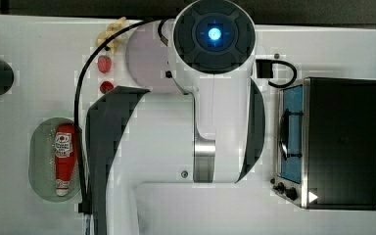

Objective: Pick ketchup from strainer and place it on the table

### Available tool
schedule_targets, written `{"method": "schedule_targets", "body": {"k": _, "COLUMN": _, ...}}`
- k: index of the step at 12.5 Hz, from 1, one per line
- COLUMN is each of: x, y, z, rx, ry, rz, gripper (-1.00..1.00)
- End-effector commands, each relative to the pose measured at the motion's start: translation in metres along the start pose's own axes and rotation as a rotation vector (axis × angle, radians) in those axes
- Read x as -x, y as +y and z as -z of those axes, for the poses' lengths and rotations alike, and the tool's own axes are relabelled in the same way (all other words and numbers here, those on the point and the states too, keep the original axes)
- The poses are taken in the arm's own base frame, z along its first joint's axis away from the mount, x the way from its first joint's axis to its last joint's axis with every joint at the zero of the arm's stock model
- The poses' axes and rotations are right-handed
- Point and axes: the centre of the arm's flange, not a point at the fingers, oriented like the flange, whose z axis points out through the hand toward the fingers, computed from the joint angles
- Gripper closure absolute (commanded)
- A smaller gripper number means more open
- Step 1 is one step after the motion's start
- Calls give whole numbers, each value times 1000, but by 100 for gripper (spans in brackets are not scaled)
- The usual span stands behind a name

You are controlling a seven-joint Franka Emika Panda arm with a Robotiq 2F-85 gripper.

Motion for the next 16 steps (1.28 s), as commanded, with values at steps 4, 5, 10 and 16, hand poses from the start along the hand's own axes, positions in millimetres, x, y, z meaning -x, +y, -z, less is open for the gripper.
{"method": "schedule_targets", "body": {"k": 4, "x": 76, "y": 56, "z": 52, "rx": -26, "ry": -30, "rz": -56, "gripper": -100}}
{"method": "schedule_targets", "body": {"k": 5, "x": 87, "y": 38, "z": 48, "rx": -29, "ry": -34, "rz": -20, "gripper": -100}}
{"method": "schedule_targets", "body": {"k": 10, "x": 165, "y": -56, "z": 11, "rx": 19, "ry": -35, "rz": 209, "gripper": -100}}
{"method": "schedule_targets", "body": {"k": 16, "x": 279, "y": -148, "z": -44, "rx": -37, "ry": -6, "rz": 423, "gripper": -100}}
